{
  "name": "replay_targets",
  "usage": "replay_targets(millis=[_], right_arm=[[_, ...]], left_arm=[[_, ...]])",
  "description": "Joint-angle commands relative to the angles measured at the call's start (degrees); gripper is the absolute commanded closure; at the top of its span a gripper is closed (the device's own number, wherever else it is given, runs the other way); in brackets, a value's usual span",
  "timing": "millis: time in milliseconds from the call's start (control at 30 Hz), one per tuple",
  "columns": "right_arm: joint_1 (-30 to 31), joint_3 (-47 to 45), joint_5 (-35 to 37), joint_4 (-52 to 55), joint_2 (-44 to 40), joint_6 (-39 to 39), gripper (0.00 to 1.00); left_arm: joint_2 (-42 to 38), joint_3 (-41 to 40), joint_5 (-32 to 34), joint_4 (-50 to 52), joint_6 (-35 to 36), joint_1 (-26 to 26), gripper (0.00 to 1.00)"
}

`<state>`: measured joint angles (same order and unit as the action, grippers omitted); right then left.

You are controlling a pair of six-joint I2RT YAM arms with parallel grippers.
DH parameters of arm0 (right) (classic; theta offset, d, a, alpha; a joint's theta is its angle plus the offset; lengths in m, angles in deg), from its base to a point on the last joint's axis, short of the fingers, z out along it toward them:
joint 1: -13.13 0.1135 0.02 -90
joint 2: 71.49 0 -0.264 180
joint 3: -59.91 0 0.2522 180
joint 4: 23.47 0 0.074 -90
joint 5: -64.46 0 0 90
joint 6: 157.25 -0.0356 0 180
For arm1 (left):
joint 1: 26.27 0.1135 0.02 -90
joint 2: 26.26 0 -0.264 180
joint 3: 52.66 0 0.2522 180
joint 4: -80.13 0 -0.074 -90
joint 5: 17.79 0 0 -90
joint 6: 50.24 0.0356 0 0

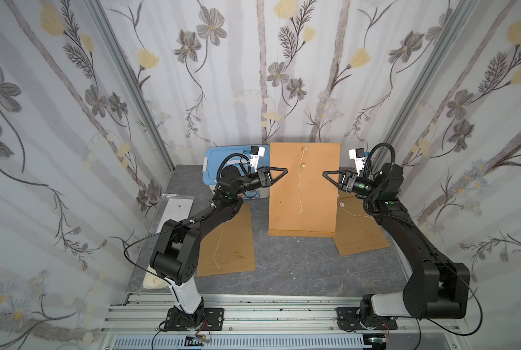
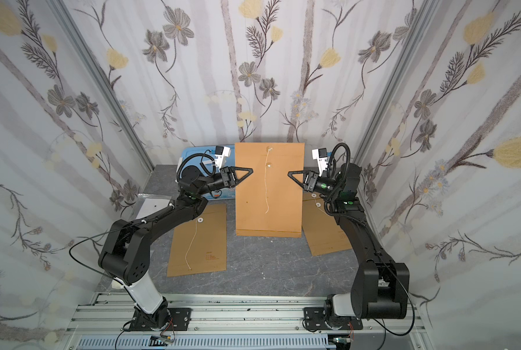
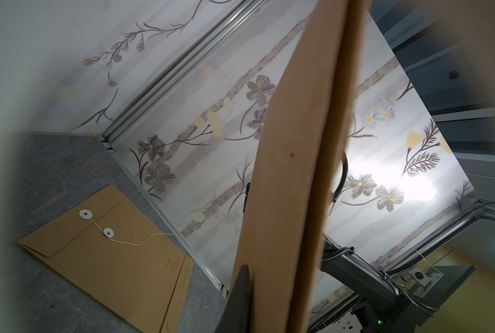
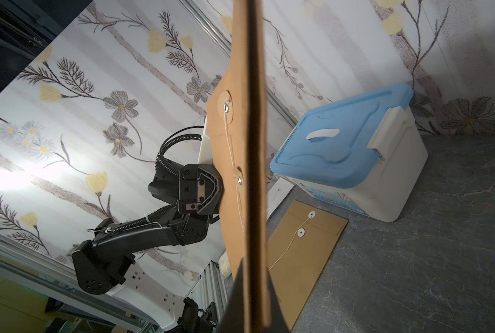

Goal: Close the mouth of the file bag
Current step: Pick up the file bag from the center of the board, then close the file bag.

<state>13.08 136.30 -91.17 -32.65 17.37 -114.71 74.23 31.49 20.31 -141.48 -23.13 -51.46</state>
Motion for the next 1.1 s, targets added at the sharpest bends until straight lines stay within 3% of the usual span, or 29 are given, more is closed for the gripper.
replay_targets(millis=[0,100,233,333,633,700,867,1067], right_arm=[[0.2,0.8,-0.1,0.8,0.0,1.7,1.0],[0.1,1.2,0.5,4.7,-0.5,4.4,0.97],[0.0,1.3,3.3,10.2,-1.9,7.6,0.7],[-0.8,0.5,8.1,12.8,-4.3,8.3,0.58],[-2.4,-0.6,30.2,32.5,-18.6,14.9,0.46],[-2.1,-1.2,30.0,31.4,-21.1,14.1,0.37],[1.8,3.0,24.4,29.2,-19.2,14.0,0.36],[8.2,12.0,21.2,28.5,-10.3,14.2,0.35]], left_arm=[[-0.5,0.2,-0.7,-1.0,0.8,-0.1,1.0],[-1.1,0.2,-0.6,0.8,2.3,-0.1,1.0],[-2.0,0.1,-0.5,2.3,3.8,-0.1,1.0],[-2.8,0.2,-0.5,4.4,5.5,-0.2,1.0],[-4.2,0.4,-0.5,8.7,9.0,-0.3,1.0],[-4.3,0.6,-0.6,9.4,9.9,-0.6,1.0],[-3.8,1.5,-1.3,10.1,10.9,-1.6,1.0],[-3.7,2.3,-1.5,10.7,11.1,-2.2,1.0]])
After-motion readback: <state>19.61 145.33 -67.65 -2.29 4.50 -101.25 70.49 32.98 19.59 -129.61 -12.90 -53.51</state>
